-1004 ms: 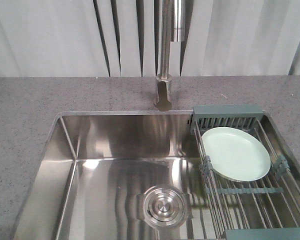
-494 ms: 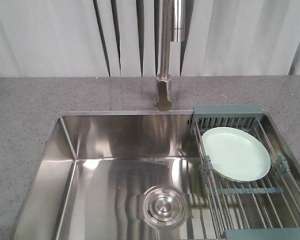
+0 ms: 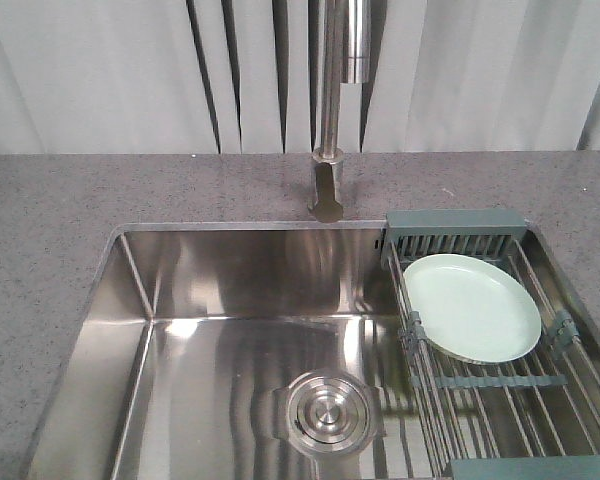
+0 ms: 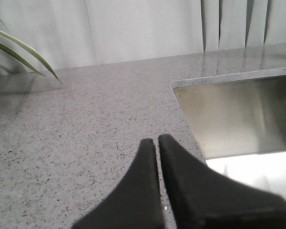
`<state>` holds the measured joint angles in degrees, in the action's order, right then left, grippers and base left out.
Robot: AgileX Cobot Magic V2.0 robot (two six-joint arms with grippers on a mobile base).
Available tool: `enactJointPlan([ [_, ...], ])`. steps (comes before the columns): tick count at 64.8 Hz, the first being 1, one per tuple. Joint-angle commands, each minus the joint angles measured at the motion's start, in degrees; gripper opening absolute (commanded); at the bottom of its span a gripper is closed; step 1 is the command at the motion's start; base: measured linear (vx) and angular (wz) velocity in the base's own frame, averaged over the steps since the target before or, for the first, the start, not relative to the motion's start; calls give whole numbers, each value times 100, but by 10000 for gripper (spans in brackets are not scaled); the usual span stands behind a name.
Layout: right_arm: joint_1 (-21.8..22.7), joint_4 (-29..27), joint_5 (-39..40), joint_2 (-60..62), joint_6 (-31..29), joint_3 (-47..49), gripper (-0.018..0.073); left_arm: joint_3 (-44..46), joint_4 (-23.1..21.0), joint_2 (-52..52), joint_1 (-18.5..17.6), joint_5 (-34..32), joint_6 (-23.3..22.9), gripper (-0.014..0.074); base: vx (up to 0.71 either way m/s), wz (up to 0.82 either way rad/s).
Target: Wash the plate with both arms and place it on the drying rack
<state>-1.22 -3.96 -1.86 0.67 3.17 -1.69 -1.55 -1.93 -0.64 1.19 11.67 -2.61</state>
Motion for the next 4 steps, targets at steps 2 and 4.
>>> enactJointPlan([
  [2,29,51,468,25,-65,-13,-4,149,-10,-83,0,-403,-37,22,0,0],
  [4,29,51,468,25,-65,-13,-4,149,-10,-83,0,-403,-37,22,0,0],
])
